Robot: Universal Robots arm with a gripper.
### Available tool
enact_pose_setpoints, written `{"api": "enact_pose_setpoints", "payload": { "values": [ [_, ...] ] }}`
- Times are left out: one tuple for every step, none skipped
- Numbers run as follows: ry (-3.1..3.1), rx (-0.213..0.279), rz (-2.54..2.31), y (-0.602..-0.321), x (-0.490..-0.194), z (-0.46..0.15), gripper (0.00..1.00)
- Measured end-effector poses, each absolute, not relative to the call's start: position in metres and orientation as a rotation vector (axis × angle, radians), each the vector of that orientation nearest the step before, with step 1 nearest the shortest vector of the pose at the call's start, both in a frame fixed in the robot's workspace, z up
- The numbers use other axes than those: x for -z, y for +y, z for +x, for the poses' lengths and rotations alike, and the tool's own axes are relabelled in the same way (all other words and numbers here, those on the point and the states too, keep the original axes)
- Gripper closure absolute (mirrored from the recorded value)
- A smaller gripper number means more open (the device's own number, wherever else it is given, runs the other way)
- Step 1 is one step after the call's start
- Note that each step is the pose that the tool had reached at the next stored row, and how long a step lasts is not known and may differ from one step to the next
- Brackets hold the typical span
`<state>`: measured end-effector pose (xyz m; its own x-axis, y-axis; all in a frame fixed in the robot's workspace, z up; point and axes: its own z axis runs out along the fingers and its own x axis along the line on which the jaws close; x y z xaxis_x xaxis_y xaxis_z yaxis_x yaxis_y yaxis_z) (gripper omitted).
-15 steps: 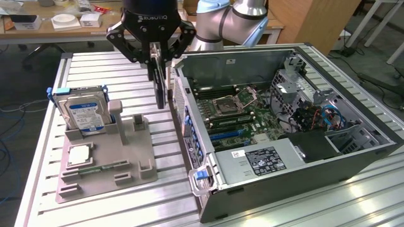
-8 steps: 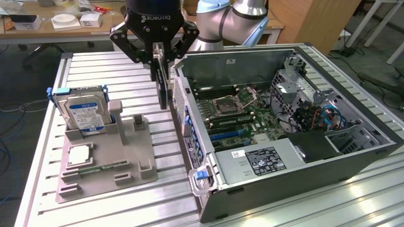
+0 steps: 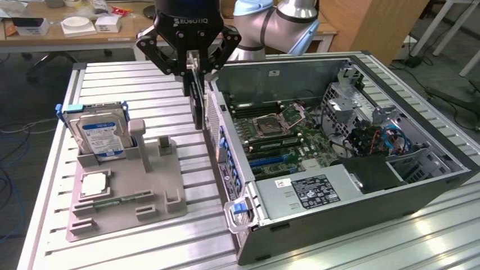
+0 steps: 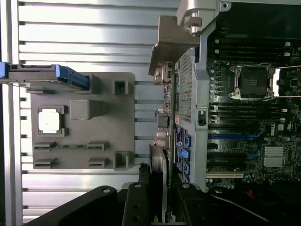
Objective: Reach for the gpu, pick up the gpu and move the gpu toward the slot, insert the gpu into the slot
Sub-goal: 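Pick up the gpu and move the gpu toward the slot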
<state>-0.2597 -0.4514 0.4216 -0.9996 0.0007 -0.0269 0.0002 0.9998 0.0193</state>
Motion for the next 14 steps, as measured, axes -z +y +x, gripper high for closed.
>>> {"api": "enact_pose_setpoints", "payload": {
  "values": [
    [3.115,-0.03,0.001,-0.451,-0.422,-0.259,0.73],
    [3.115,-0.03,0.001,-0.451,-0.422,-0.258,0.73],
    [3.114,-0.03,0.001,-0.451,-0.422,-0.257,0.73],
    [3.115,-0.03,0.001,-0.451,-0.422,-0.256,0.73],
    [3.115,-0.03,0.001,-0.451,-0.422,-0.255,0.73],
    [3.115,-0.03,0.001,-0.451,-0.422,-0.255,0.73],
    [3.115,-0.03,0.001,-0.451,-0.422,-0.254,0.73],
    [3.115,-0.03,0.001,-0.451,-0.422,-0.253,0.73],
    [3.115,-0.03,0.001,-0.451,-0.422,-0.252,0.73],
    [3.115,-0.03,0.001,-0.451,-0.422,-0.251,0.73],
    [3.115,-0.03,0.001,-0.451,-0.422,-0.25,0.73],
    [3.115,-0.03,0.001,-0.451,-0.422,-0.249,0.73],
    [3.115,-0.03,0.001,-0.451,-0.422,-0.249,0.73],
    [3.115,-0.03,0.001,-0.451,-0.422,-0.248,0.73]
  ]
}}
